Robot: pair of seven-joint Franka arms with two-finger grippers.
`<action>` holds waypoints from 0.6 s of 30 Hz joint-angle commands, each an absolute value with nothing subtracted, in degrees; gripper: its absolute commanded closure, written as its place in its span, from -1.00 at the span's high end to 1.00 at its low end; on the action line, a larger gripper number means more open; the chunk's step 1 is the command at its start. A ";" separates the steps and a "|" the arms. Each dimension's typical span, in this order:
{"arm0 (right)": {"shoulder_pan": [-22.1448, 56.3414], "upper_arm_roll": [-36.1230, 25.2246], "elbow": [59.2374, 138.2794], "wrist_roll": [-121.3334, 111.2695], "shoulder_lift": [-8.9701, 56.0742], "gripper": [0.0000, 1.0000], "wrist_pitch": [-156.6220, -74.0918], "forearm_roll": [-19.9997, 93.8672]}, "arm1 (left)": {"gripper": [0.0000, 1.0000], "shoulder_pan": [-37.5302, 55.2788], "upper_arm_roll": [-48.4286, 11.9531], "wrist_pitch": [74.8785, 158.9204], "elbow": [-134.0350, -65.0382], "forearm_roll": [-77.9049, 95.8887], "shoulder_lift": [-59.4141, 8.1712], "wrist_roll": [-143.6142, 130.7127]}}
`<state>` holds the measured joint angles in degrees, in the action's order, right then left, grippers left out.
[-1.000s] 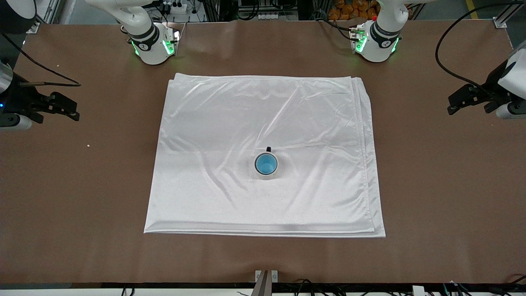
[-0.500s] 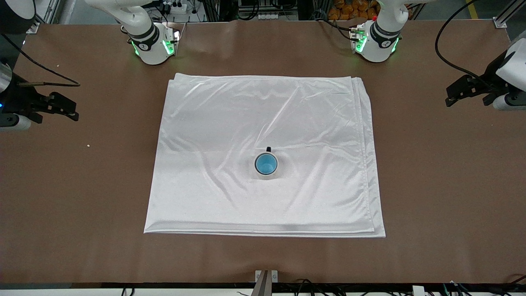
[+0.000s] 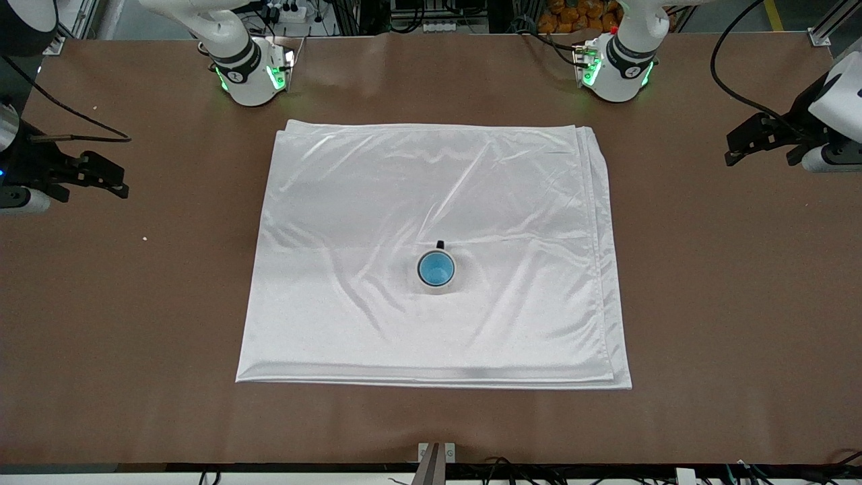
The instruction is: Place blue cup into white mug on cloth
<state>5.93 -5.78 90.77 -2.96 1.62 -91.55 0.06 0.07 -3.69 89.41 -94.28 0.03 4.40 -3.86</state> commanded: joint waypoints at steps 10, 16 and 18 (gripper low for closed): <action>6.50 -6.24 92.81 -3.69 -1.49 1.00 -93.61 0.26 | 1.00 -0.62 -4.04 88.15 -93.87 0.35 4.83 -2.29; 6.77 -6.07 99.57 -3.43 -6.32 1.00 -96.32 0.26 | 1.00 -0.62 -4.04 88.33 -93.95 0.26 4.57 -2.20; 6.77 -6.06 100.11 -3.43 -6.68 1.00 -96.51 0.26 | 1.00 -0.62 -4.04 88.42 -93.96 0.26 4.57 -2.02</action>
